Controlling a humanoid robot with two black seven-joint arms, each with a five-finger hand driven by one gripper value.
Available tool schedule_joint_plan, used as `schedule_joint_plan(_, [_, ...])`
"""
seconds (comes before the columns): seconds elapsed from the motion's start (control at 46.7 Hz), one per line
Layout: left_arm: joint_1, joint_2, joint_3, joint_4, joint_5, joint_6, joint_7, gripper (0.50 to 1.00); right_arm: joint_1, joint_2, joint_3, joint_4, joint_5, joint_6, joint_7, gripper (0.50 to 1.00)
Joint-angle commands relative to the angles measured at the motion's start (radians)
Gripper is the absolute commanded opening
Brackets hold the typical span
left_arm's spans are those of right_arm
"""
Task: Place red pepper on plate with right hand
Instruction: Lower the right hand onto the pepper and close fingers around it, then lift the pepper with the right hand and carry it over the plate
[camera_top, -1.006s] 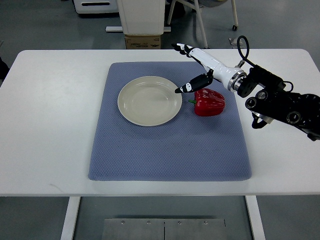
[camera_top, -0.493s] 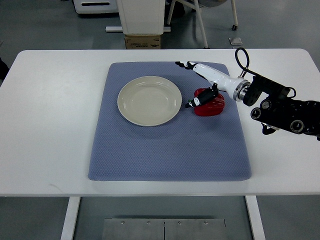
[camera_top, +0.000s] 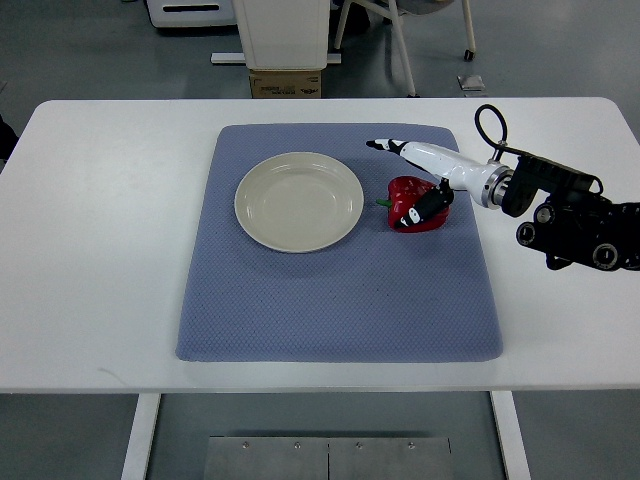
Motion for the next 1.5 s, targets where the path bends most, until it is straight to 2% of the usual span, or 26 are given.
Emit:
schedule_joint_plan(0.0, [0.000, 0.000, 0.000, 0.000, 0.000, 0.000, 0.001, 1.000, -0.001, 0.000, -0.031, -0.004, -0.003, 0.000, -0.001, 0.995])
schedule_joint_plan(0.3, [0.000, 0.000, 0.000, 0.000, 0.000, 0.000, -0.001, 1.000, -0.004, 0.005, -0.054, -0.013, -0.006, -0.001, -0.004, 0.981])
schedule_joint_plan(0.471, [0.000, 0.000, 0.000, 0.000, 0.000, 0.000, -0.001, 1.000, -0.005, 0.008, -0.083, -0.027, -0.006, -0.001, -0.004, 0.924])
schedule_joint_plan(0.814, [0.000, 0.000, 0.000, 0.000, 0.000, 0.000, 0.001, 1.000, -0.015, 0.017, -0.085, -0.056, -0.006, -0.001, -0.004, 0.868])
schedule_joint_plan(1.049, [0.000, 0.000, 0.000, 0.000, 0.000, 0.000, -0.001, 1.000, -0.015, 0.017, -0.085, -0.068, -0.006, 0.000, -0.002, 0.757])
schedule_joint_plan(1.135, [0.000, 0.000, 0.000, 0.000, 0.000, 0.000, -0.001, 1.000, -0.015, 0.017, -0.083, -0.076, -0.006, 0.000, -0.004, 0.678])
schedule_joint_plan(1.199, [0.000, 0.000, 0.000, 0.000, 0.000, 0.000, 0.001, 1.000, -0.015, 0.019, -0.083, -0.082, -0.006, 0.000, -0.005, 0.592])
schedule_joint_plan(1.242, [0.000, 0.000, 0.000, 0.000, 0.000, 0.000, 0.001, 1.000, -0.015, 0.020, -0.083, -0.085, -0.006, 0.000, -0.007, 0.513])
schedule_joint_plan(1.263, [0.000, 0.000, 0.000, 0.000, 0.000, 0.000, -0.001, 1.000, -0.015, 0.022, -0.083, -0.086, -0.006, 0.000, -0.007, 0.500])
schedule_joint_plan(1.478, [0.000, 0.000, 0.000, 0.000, 0.000, 0.000, -0.001, 1.000, -0.010, 0.020, -0.076, -0.094, -0.006, 0.000, -0.007, 0.500])
